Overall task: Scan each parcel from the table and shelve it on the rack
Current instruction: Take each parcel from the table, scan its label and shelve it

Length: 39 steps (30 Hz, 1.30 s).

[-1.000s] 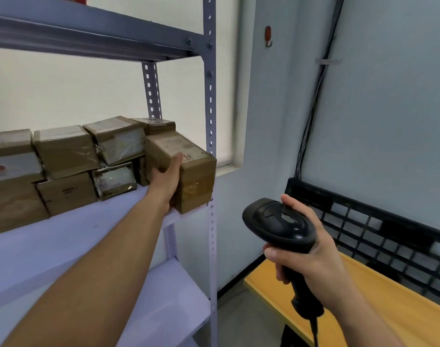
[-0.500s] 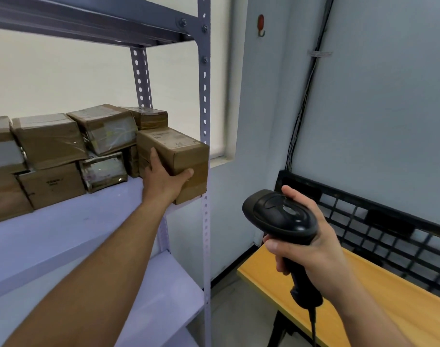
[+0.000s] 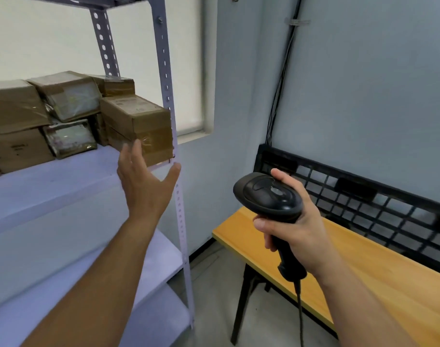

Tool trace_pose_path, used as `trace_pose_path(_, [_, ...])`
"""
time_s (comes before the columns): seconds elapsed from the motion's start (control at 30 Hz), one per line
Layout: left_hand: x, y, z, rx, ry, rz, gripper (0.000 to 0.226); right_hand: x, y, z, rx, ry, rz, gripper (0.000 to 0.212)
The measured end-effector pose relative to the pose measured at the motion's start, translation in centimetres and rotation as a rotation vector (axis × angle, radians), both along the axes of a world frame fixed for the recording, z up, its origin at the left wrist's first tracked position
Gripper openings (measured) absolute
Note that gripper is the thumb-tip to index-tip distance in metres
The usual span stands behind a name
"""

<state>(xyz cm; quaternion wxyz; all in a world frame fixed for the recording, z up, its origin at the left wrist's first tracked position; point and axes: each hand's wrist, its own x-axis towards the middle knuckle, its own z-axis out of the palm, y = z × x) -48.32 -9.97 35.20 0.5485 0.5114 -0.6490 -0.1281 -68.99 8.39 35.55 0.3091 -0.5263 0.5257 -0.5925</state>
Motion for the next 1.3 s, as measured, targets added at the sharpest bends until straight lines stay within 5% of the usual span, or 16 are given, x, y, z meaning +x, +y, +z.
trace_pose_path(0.43, [-16.1,19.2,-8.6,0.244,-0.018,-0.445,0.060,-9.8,15.0,-3.0,-0.021,-0.006,-0.086,0.089])
trace_pose_path(1.3, [-42.1,40.7,-17.6,0.595,-0.532,-1.022,0.062,-27.3,41.2,-8.9,0.104,-0.132,-0.701,0.084])
